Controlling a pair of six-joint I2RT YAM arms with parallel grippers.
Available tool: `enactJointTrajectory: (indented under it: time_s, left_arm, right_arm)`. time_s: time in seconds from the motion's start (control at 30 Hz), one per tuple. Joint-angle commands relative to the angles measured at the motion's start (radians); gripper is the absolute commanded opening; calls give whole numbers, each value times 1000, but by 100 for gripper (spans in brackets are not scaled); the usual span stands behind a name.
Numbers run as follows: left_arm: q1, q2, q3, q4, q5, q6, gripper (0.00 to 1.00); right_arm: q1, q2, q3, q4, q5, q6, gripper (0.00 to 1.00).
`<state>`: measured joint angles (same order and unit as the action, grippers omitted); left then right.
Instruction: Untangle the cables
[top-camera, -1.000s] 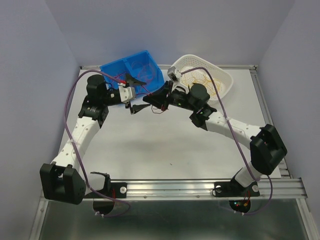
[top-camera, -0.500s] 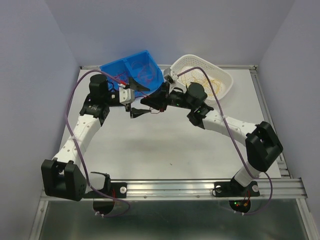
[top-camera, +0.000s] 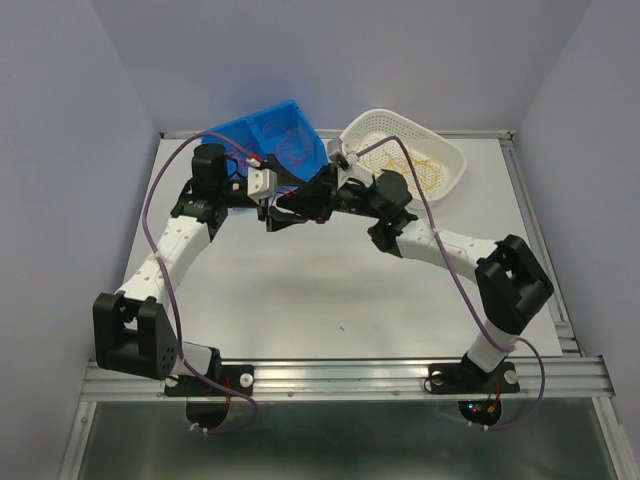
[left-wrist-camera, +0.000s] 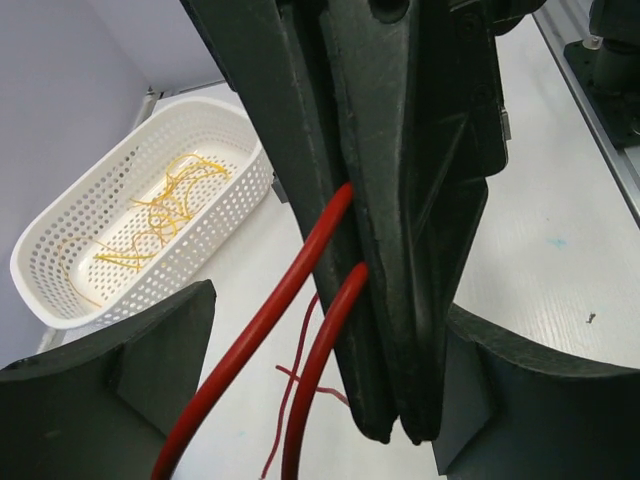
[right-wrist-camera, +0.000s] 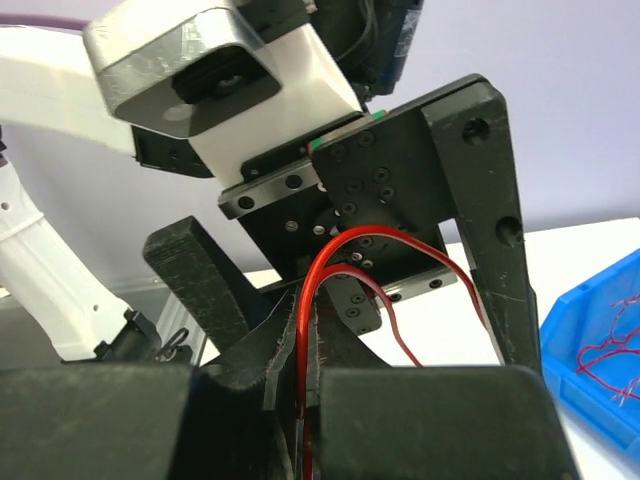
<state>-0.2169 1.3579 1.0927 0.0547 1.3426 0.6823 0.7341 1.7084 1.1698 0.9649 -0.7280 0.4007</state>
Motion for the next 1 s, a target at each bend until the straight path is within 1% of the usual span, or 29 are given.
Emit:
enactJointTrajectory:
  time_s: [0.0,0.07,0.2,0.23,0.33,0.37,0.47,0.53,0.57,0.6,0.63,0.67,0.7,0.8,0.83,0.87,0.97]
  left_arm:
    - [-7,-6,42,17,52,-17,85]
    - [-9,-6,41,19,55,-17,81]
    - [-10,4,42,19,72,-26,80]
    - [-10,9,47,19,85,-27,77]
    - [-10,9,47,19,95,-36,61]
    - [-9,6,47,19,95,-38,49]
    - [-10,-11,30,20,79,-32,28]
    - [-10,-35,13,20,58,-17,21]
    - [-9,-43,7,19,50,-13,14]
    - [-10,-49,3,19,46,-10,10]
    - [-10,-57,-4,19,41,-13,8]
    - [-10,-59,-2,19,38,-21,0]
    - [-10,-51,1,19,32,-45,0]
    - [-9,-31,29,20,10,-95,0]
    - [-6,-22,38,17,0,-104,0]
    - [-7,-19,38,17,-13,-105,0]
    - [-1,-5,53,20,-49,-136,0]
  right_arm:
    - [5,2,65,139,-25,24,1]
    - [5,5,65,158,-27,27,1]
    - [5,19,53,239,-30,55,1]
    - [5,28,51,264,-31,56,1]
    - [5,37,54,287,-31,63,1]
    - [5,37,54,285,-25,63,1]
    - [5,27,44,284,-16,49,0]
    - [4,16,25,281,10,37,0]
    - [4,8,4,279,33,23,1]
    - [4,-4,-5,275,45,17,3]
    - [2,-12,-16,273,56,12,7]
    - [1,-16,-27,271,70,3,13]
    - [-1,-24,-44,271,85,1,28]
    - [-12,-32,-76,270,119,3,50]
    - [-15,-36,-84,271,127,3,54]
    - [-22,-41,-90,271,145,10,61]
    - [-33,-69,-125,270,173,21,75]
